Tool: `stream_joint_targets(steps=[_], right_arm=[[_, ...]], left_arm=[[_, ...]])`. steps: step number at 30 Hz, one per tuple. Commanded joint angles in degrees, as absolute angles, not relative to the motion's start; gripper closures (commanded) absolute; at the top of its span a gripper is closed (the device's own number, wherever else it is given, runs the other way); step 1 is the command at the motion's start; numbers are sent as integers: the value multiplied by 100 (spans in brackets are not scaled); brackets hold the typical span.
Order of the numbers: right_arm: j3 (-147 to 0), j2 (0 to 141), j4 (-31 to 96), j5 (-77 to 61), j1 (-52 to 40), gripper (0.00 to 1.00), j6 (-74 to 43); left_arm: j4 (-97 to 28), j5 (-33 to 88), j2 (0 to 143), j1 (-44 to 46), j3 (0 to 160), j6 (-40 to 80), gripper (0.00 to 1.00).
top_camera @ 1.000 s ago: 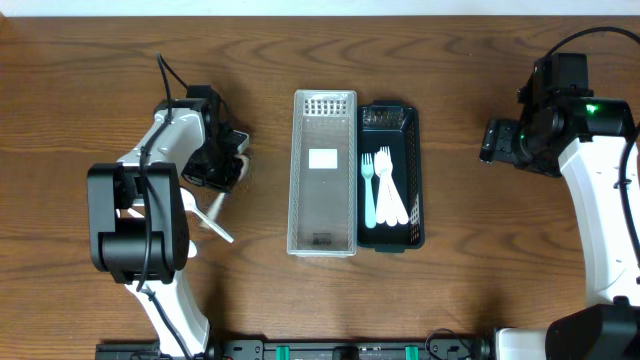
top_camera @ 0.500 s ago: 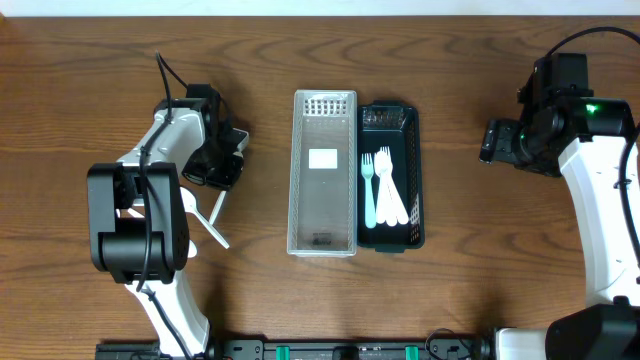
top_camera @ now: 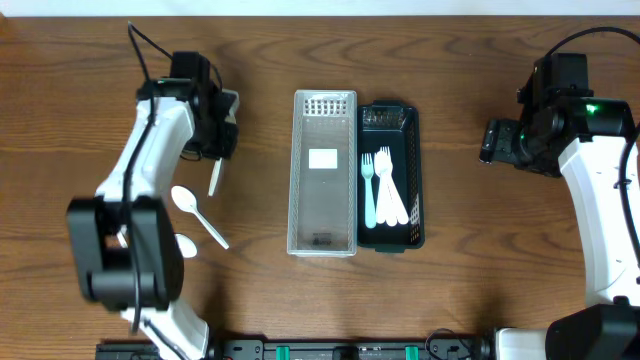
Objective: Pack container
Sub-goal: 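Carry the spoon into the clear basket and open the left gripper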
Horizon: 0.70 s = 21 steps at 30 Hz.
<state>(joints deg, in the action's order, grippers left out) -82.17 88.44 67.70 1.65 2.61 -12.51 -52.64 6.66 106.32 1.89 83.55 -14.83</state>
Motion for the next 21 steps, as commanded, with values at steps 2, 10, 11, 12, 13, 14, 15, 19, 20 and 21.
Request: stream_joint_targets(steps=[2,10,11,12,13,14,15,19,20,21], right_arm=[[-8197,8840,6759,145,305,19,-1166],[-8200,8840,6746,145,305,18,-1166],[-8200,8840,6746,143,305,18,-1168],[-8200,8840,6748,143,305,18,-1168],[-8200,8840,6748,143,303,18,-1168],[-8200,8840,6748,141,303,18,-1168],[-8200,8840,6746,141,303,18,-1168],[-8200,8840,6751,141,305,18,-1168],[-8200,8840,6753,141,305,18,-1168],[-8200,8840,6755,137,303,18,-1168]], left_arm=[[-5636,709,9603,768,8586,-14,94],[-5664,510,8803,2589,8589,1636,94],[-5662,510,8851,2727,8586,1787,95],[-5662,513,8899,2818,8582,1955,94],[-5664,515,8976,2891,8582,2154,94],[-5653,515,9065,2947,8571,2314,94],[-5647,515,9150,2991,8562,2401,94],[-5642,515,9631,3074,8562,2434,94],[-5645,515,9741,3074,8562,2434,94],[-5647,519,9870,3074,8562,2432,94]])
